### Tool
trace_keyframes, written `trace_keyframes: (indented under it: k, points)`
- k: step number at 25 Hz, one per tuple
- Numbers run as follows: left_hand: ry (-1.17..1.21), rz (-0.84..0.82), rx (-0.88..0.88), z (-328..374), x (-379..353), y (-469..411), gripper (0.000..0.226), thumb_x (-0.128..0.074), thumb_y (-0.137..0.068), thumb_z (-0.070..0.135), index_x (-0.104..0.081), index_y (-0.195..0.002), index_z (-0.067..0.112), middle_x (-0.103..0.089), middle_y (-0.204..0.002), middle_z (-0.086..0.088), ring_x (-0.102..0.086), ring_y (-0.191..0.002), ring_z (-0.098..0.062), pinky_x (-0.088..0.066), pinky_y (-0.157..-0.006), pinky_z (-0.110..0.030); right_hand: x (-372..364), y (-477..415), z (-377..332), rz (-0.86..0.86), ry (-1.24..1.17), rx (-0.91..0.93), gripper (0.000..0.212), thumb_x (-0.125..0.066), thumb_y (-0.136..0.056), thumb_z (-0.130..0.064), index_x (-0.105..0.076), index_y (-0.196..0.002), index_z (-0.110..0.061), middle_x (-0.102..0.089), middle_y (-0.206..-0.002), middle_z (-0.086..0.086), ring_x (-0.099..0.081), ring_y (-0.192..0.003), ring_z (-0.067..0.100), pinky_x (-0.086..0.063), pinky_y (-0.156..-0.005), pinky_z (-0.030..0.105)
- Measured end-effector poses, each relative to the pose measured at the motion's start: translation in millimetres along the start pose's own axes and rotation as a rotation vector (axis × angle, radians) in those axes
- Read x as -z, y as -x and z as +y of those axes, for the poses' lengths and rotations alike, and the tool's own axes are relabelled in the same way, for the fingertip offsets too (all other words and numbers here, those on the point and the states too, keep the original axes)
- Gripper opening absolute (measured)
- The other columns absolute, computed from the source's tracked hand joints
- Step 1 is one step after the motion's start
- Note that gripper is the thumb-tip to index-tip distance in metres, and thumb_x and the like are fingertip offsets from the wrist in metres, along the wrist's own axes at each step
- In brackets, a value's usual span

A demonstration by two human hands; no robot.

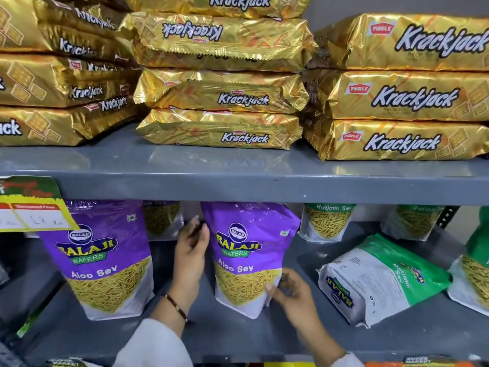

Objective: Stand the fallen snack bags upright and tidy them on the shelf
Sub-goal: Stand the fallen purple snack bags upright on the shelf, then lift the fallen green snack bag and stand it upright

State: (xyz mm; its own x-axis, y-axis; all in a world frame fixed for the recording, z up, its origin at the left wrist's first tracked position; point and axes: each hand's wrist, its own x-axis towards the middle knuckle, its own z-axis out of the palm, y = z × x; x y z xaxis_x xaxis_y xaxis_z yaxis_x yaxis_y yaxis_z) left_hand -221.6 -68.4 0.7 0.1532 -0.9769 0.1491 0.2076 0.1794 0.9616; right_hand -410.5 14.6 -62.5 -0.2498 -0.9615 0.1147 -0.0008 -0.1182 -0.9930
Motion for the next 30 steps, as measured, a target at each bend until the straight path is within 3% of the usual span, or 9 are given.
trace_keyframes:
  k: [5, 10, 12, 16, 20, 23, 26, 28, 30]
  points:
    - [0.06, -0.07, 0.067, -17.6, 5.3, 1.4, 0.015, -0.056, -0.086, 0.017, -0.064, -0.074, 0.019, -0.071, -0.066, 0.013, -0.055, -0.068, -0.003, -0.046, -0.06, -0.012, 7.6, -23.5, -2.0, 0.007, -0.005, -0.098, 0.021, -0.058, -0.081, 0.007, -0.063, -0.091, -0.01, -0.075, -0.073, -0.01, -0.065, -0.071, 0.004, -0.053, -0.065, 0.017]
    - [0.044, -0.061, 0.027, -10.4, 6.8, 10.1, 0.012, -0.059, -0.083, 0.017, -0.063, -0.073, 0.022, -0.071, -0.064, 0.015, -0.056, -0.064, 0.004, -0.045, -0.062, -0.013, -2.9, -25.5, 4.8, 0.05, -0.056, -0.148, 0.023, -0.056, -0.084, 0.001, -0.062, -0.094, -0.019, -0.071, -0.085, -0.007, -0.063, -0.079, 0.012, -0.051, -0.07, 0.03]
    - [0.063, 0.047, -0.087, -6.6, 9.6, 15.7, 0.007, -0.064, -0.079, 0.027, -0.058, -0.082, 0.029, -0.071, -0.077, 0.016, -0.06, -0.073, 0.009, -0.047, -0.072, -0.012, 2.9, -23.1, 0.9, 0.086, -0.042, -0.117, 0.028, -0.061, -0.081, 0.002, -0.06, -0.099, -0.019, -0.069, -0.09, -0.006, -0.063, -0.075, 0.006, -0.049, -0.067, 0.026]
    - [-0.236, 0.437, -0.497, -4.3, -19.7, 62.9, 0.026, -0.067, -0.072, 0.039, -0.052, -0.092, 0.032, -0.054, -0.093, 0.012, -0.054, -0.093, -0.025, -0.041, -0.091, -0.028, 66.7, -19.1, -20.0, 0.179, 0.045, 0.005, 0.024, -0.061, -0.076, 0.01, -0.062, -0.088, -0.011, -0.067, -0.076, -0.001, -0.061, -0.061, -0.001, -0.048, -0.063, 0.016]
    - [-0.444, -0.08, -0.541, -21.3, -141.5, 112.6, 0.016, -0.058, -0.076, 0.043, -0.054, -0.09, 0.035, -0.061, -0.083, 0.019, -0.055, -0.083, -0.007, -0.042, -0.08, -0.015, 192.5, -14.0, -29.0, 0.258, 0.456, 0.004, 0.033, -0.061, -0.077, 0.002, -0.055, -0.053, -0.02, -0.063, -0.047, -0.011, -0.053, -0.048, -0.001, -0.041, -0.051, 0.011]
    - [-0.832, -0.429, -0.294, -72.3, -214.8, 83.9, 0.038, -0.048, -0.082, 0.05, -0.061, -0.1, 0.02, -0.069, -0.102, -0.005, -0.059, -0.099, -0.024, -0.048, -0.086, -0.037, 273.1, -2.8, -8.6, 0.278, 0.713, -0.259, 0.033, -0.062, -0.075, -0.03, -0.053, -0.049, -0.012, -0.055, -0.039, 0.003, -0.058, -0.044, 0.022, -0.047, -0.051, 0.031]
    - [-0.854, -0.63, 0.173, -87.7, -253.6, 63.4, 0.044, -0.035, -0.088, 0.052, -0.062, -0.095, 0.018, -0.066, -0.101, -0.011, -0.055, -0.104, -0.025, -0.044, -0.075, -0.027, 300.1, 1.8, 8.5, 0.312, 0.255, -0.551, 0.027, -0.064, -0.08, -0.03, -0.06, -0.076, -0.004, -0.062, -0.048, 0.015, -0.059, -0.038, 0.027, -0.051, -0.042, 0.03]
    - [-0.695, -0.527, 0.332, -84.9, -259.4, 64.8, 0.043, -0.038, -0.094, 0.034, -0.06, -0.11, 0.001, -0.065, -0.11, -0.018, -0.055, -0.101, -0.022, -0.044, -0.071, -0.024, 302.7, -0.2, 12.4, 0.301, -0.092, -0.639, 0.025, -0.061, -0.084, -0.028, -0.058, -0.087, -0.003, -0.065, -0.059, 0.015, -0.063, -0.045, 0.023, -0.053, -0.041, 0.027]
    - [-0.602, -0.487, 0.433, -88.4, -245.4, 71.1, 0.026, -0.049, -0.091, 0.018, -0.067, -0.09, -0.002, -0.072, -0.078, -0.008, -0.055, -0.075, -0.015, -0.044, -0.057, -0.024, 302.9, -4.9, 16.9, 0.316, -0.286, -0.606, 0.016, -0.057, -0.086, -0.021, -0.056, -0.096, -0.009, -0.065, -0.069, 0.011, -0.064, -0.051, 0.02, -0.054, -0.043, 0.028]
